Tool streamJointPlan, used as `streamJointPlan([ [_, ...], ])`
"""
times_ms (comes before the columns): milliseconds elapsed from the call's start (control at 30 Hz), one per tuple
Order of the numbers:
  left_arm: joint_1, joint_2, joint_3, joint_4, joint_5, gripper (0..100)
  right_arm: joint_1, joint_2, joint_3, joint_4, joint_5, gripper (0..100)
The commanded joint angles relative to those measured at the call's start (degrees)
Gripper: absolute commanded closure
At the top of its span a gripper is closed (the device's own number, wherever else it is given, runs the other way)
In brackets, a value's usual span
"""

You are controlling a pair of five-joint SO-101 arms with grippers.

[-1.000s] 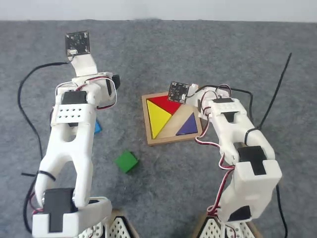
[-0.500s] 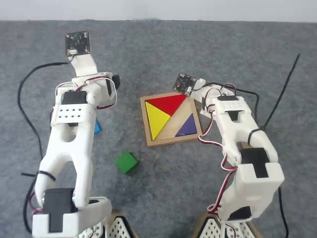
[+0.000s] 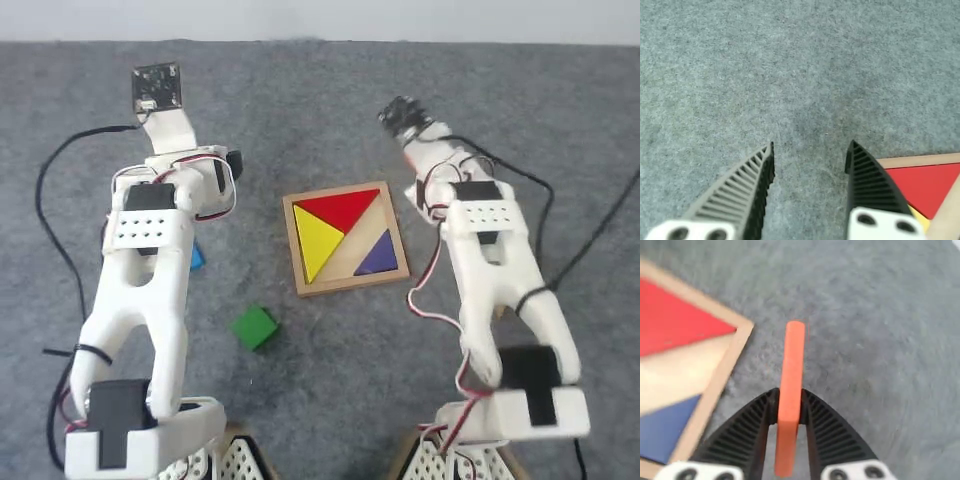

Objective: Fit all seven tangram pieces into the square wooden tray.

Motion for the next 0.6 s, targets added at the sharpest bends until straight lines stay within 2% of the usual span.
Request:
streamJointPlan([
  [0,0.44,-0.53,-0.31,-0.88,-0.53,78,-4.62,-6.29,-1.41,3.38,-12.92,99.1],
  [167,0.44,-0.53,-0.22,-0.88,-0.53,78,-12.35,-2.77,-1.49,5.14,-23.47,99.1],
  [300,0.44,-0.53,-0.22,-0.88,-0.53,78,-15.43,3.38,-2.46,2.77,-34.55,99.1],
  [433,0.44,-0.53,-0.22,-0.88,-0.53,78,-15.16,9.54,-5.63,2.77,-39.30,99.1],
  [567,0.44,-0.53,-0.22,-0.88,-0.53,78,-14.73,14.37,-7.91,3.91,-40.97,98.9],
])
